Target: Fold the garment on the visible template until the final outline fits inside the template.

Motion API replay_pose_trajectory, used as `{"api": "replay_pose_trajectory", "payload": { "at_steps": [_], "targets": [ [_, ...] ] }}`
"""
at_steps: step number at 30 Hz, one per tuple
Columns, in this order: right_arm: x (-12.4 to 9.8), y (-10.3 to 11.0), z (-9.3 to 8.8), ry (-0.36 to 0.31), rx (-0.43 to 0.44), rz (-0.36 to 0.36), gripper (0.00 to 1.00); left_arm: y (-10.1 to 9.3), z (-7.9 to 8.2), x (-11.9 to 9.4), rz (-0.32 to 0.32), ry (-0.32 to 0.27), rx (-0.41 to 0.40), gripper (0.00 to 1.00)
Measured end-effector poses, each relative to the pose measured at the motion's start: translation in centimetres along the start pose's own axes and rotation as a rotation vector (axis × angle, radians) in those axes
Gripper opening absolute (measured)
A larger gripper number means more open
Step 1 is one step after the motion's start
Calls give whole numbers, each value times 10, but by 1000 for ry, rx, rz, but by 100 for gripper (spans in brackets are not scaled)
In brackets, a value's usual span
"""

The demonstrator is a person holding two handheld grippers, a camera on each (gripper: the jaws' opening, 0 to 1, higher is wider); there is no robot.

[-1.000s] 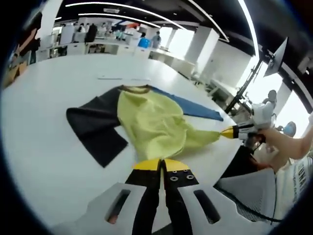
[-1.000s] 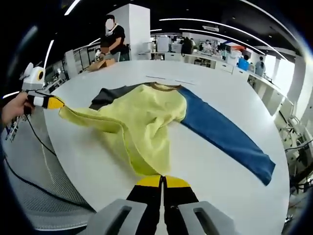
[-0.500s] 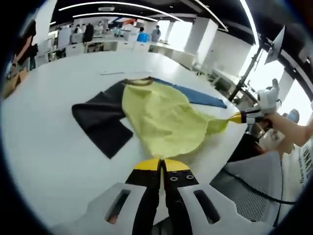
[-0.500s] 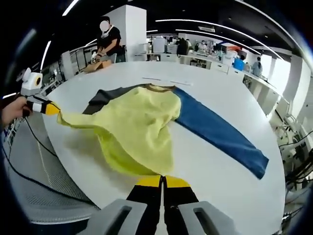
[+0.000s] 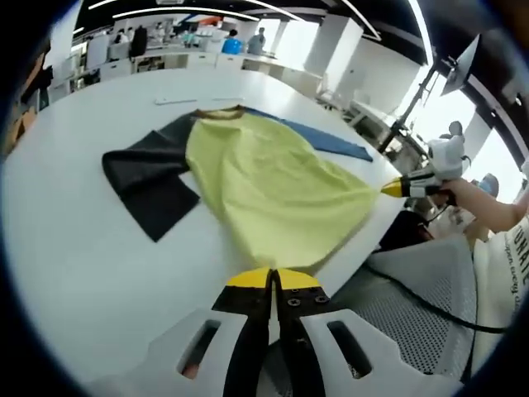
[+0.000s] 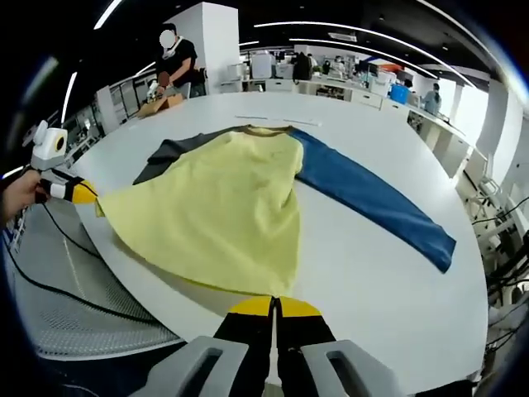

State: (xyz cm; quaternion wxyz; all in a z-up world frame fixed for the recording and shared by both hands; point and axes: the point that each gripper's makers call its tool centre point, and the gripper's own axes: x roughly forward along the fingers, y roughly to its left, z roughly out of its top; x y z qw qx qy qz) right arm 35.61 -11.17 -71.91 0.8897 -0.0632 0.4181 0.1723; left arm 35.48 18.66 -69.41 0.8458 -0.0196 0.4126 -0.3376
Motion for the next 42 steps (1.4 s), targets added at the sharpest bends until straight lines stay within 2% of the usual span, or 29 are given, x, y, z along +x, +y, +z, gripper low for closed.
{"api": "replay_pose_trajectory", "payload": {
  "at_steps": [7,13,23,31,35,41,42],
  "targets": [
    [11,-1,-22,49,12,-2,0,-10,-13,15,-27,25,-33,0],
    [17,-2,-30,64,17,-2,0,-20,-19,26,-61,29,-91,0],
    [21,-2,-33,69,29,-3,0,-39,-23,47,-106,46,-121,0],
    [22,-3,-32,63,32,-7,0,-39,-34,60,-79,83,-132,0],
    [22,-4,-31,62,47,-4,0,-39,-34,61,-77,67,-170,0],
    [20,-3,-31,68,64,4,0,-40,-33,56,-75,54,-152,1],
    [18,-3,-30,70,72,5,0,-44,-31,53,-90,46,-151,1]
  ]
}}
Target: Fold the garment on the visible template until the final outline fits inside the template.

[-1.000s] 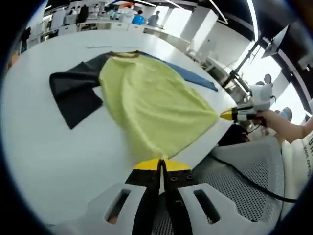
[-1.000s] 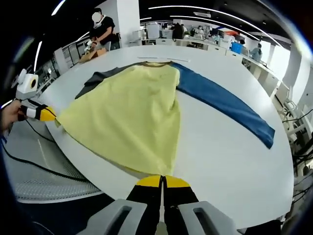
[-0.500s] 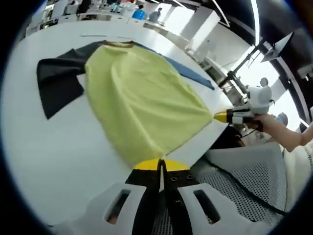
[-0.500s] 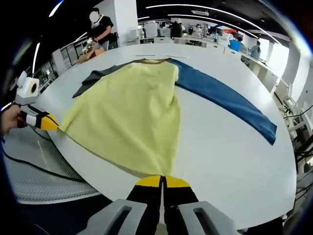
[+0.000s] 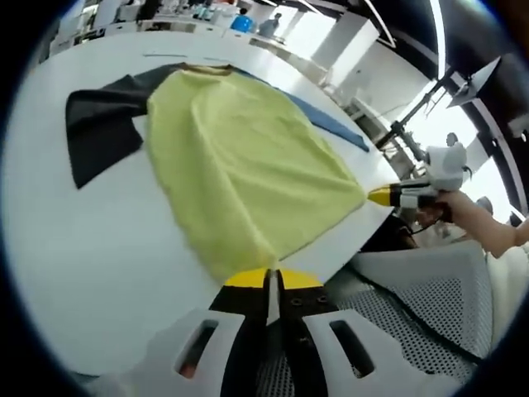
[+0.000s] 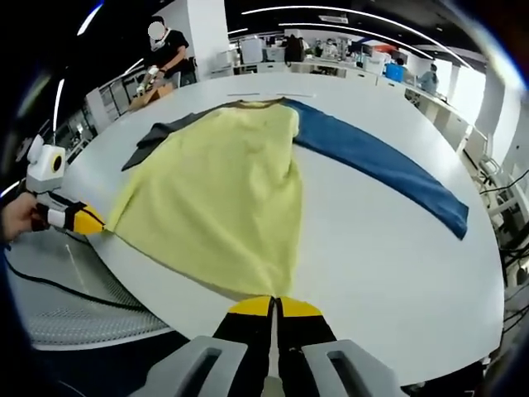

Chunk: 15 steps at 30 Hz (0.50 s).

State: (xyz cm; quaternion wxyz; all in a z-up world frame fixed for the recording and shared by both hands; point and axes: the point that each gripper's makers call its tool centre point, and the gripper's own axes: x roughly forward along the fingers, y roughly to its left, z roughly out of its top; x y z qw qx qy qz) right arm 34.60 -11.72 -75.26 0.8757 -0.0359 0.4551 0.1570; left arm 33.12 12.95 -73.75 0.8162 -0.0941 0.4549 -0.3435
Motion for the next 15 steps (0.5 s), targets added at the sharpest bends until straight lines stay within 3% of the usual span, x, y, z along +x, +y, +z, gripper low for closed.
{"api": "replay_pose_trajectory", "payload": {
  "at_steps": [5,9,12,15],
  "targets": [
    [-10,4,5,11,37,10,2,-11,10,-12,-14,-41,1,8],
    [-16,5,13,2,60,17,14,-5,19,-21,41,-85,1,17],
    [-17,5,17,-8,54,12,17,4,28,-26,94,-148,6,24],
    [-14,1,19,-14,61,2,19,13,24,-28,133,-152,-16,28]
  ]
}}
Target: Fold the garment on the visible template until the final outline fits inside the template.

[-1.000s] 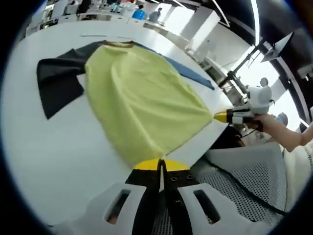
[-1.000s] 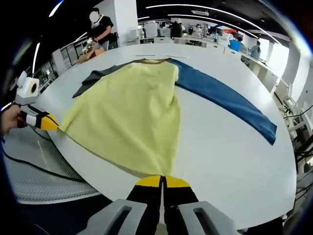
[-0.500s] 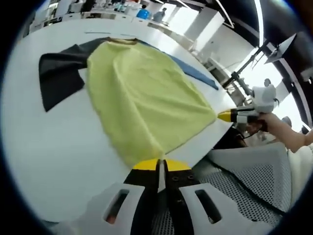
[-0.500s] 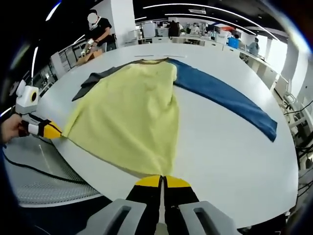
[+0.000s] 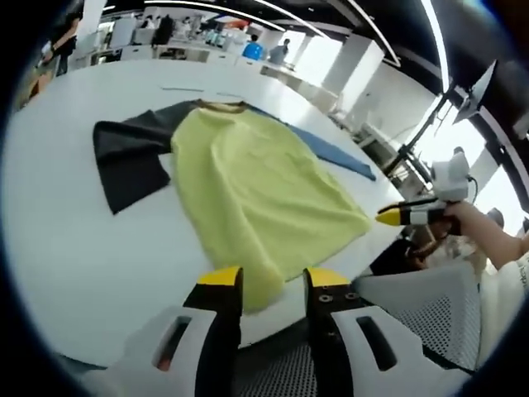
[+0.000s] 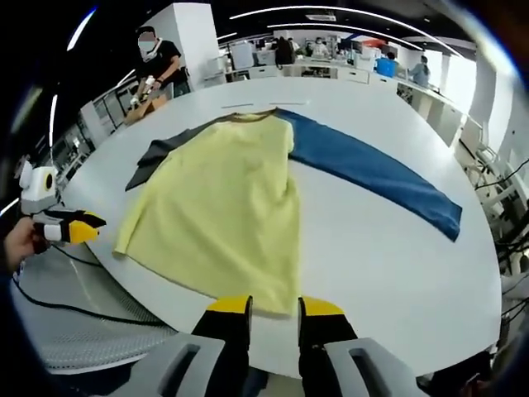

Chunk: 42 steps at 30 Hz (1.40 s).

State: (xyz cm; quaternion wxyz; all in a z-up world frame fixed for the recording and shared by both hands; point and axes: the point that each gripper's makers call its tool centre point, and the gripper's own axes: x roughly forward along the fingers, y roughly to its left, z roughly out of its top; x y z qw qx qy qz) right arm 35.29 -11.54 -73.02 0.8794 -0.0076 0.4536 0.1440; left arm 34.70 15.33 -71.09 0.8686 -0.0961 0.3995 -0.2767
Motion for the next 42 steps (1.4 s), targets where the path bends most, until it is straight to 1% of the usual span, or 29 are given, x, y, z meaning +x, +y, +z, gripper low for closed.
{"api": "replay_pose_trajectory", "payload": {
  "at_steps": [1,4,6,8,9,11,14,17,18,20,22,25,26,29,33,37,39,41,42],
  "targets": [
    [1,-1,0,0,3,-2,19,5,-3,0,25,6,-15,29],
    [4,-3,-2,6,8,-8,19,13,-8,0,66,15,-20,32],
    [8,-4,-3,10,5,-11,19,20,-10,1,102,18,-15,31],
    [12,-4,-4,15,9,-12,19,24,-13,2,118,29,-39,28],
    [12,-4,-5,18,9,-12,19,25,-13,2,122,24,-44,28],
    [13,-4,-6,21,9,-16,19,25,-18,4,129,42,-59,28],
    [15,-5,-7,25,8,-21,18,23,-23,6,137,55,-58,25],
    [16,-7,-7,23,6,-36,17,25,-27,9,160,60,-61,22],
    [16,-7,-7,22,11,-35,16,26,-27,9,164,62,-74,20],
    [17,-7,-7,20,13,-35,16,26,-27,11,165,56,-88,17],
    [19,-7,-8,23,9,-37,16,25,-27,13,163,59,-89,16],
    [22,-6,-11,30,5,-41,15,25,-30,15,165,82,-75,14],
    [22,-7,-12,32,8,-42,15,25,-33,16,163,98,-67,14],
    [23,-6,-13,34,28,-50,13,26,-36,17,169,112,-60,12],
    [24,-5,-16,39,29,-59,12,25,-34,19,161,118,-59,9],
    [23,-6,-15,34,28,-71,11,24,-35,21,155,121,-65,6],
    [23,-6,-15,34,31,-74,9,24,-35,21,154,125,-62,4],
    [23,-8,-16,39,33,-84,4,25,-35,20,162,129,-58,1],
    [23,-8,-17,38,63,-77,1,26,-34,19,157,126,-62,0]
  ]
}}
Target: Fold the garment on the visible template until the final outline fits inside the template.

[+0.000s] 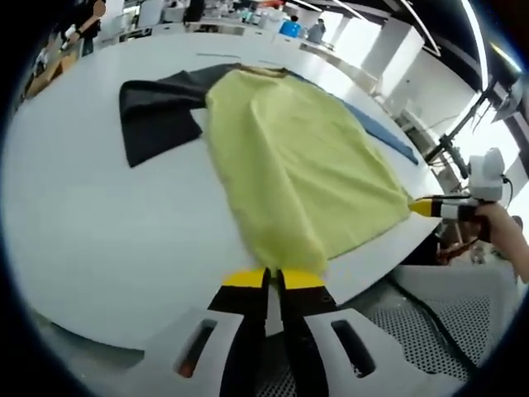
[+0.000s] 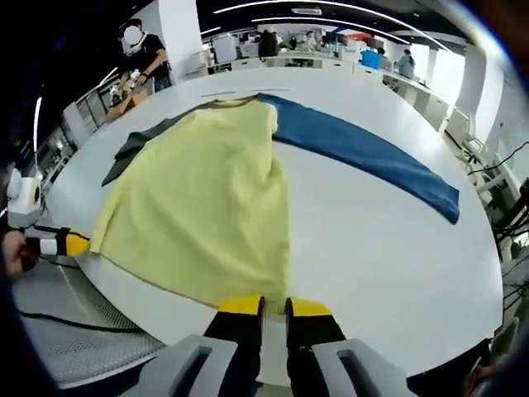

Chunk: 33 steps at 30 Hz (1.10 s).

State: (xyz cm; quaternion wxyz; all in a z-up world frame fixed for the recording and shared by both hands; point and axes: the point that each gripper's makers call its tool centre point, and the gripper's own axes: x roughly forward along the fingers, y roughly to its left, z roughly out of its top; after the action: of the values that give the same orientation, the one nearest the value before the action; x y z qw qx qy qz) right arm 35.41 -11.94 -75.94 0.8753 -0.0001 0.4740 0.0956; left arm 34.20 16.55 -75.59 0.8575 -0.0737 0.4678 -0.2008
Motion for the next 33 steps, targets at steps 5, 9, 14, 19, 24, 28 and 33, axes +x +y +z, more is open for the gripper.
{"api": "replay_pose_trajectory", "payload": {
  "at_steps": [5,9,14,19,24,28,33],
  "targets": [
    [0,0,1,1,57,19,0,6,4,-6,6,-12,-20,0],
    [-1,0,1,12,53,31,0,13,8,-14,4,-21,-26,0],
    [-10,1,6,12,21,44,0,23,14,-23,11,-29,-14,0],
    [-17,-4,9,6,7,38,0,37,17,-31,32,-22,12,0],
    [-22,-9,12,-1,0,25,0,48,15,-35,42,-8,24,0],
    [-24,-11,11,-2,12,26,0,50,10,-35,31,16,20,0],
    [-22,-10,3,13,26,31,0,52,3,-33,29,33,20,0]
  ]
}}
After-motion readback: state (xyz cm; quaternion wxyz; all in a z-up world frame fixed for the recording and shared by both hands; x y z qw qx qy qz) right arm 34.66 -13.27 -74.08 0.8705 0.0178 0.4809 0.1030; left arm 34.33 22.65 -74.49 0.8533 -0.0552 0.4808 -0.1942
